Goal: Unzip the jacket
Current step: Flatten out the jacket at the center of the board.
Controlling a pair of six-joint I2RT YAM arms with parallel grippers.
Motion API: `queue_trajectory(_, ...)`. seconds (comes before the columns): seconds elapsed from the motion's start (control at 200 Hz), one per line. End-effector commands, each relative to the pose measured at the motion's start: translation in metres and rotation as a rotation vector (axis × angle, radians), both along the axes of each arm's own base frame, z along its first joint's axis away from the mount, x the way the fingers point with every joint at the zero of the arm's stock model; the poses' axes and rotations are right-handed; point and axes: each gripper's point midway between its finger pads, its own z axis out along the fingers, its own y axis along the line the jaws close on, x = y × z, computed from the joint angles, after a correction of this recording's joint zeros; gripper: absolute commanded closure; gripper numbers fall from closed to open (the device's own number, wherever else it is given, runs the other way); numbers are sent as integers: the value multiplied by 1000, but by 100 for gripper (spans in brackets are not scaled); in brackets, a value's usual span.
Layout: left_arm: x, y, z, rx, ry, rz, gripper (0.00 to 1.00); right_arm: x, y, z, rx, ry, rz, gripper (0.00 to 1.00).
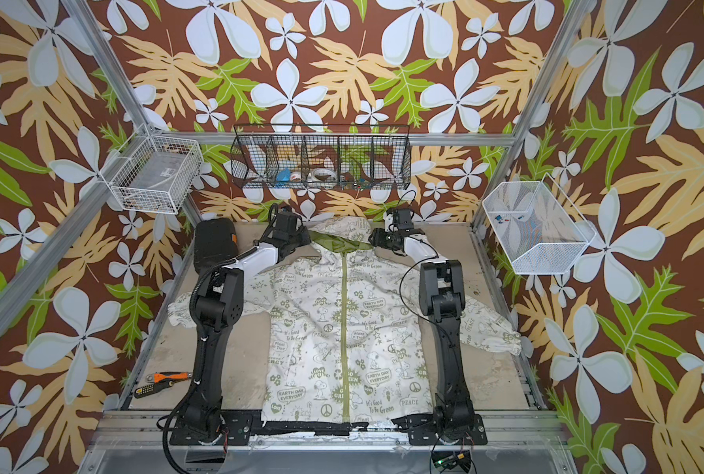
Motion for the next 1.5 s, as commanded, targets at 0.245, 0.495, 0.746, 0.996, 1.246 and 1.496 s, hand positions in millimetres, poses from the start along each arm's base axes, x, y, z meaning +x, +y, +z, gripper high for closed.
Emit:
queue_trajectory(0.245,10,-30,15,-84,-37,-138,52,-10,18,10,104,-6,82,32)
queue_trajectory(0.495,15,-39,0,-94,-4,-176,48,-16,38,3,212,16,179,31)
queue_trajectory(0.746,20,-58,10,-214,-12,-276,61,9,40,13,297,1,188,75)
queue_trajectory(0.996,-3,-42,92,-195,-252,-278,70,14,-18,83,-53,-174,49,86)
queue_trajectory(1.246,-13,-33,124,-190,-375,-257,73,14,-20,97,-100,-212,77,87)
queue_trajectory(1.496,-7,-38,68,-156,-220,-275,41,-1,-2,48,54,-99,118,48)
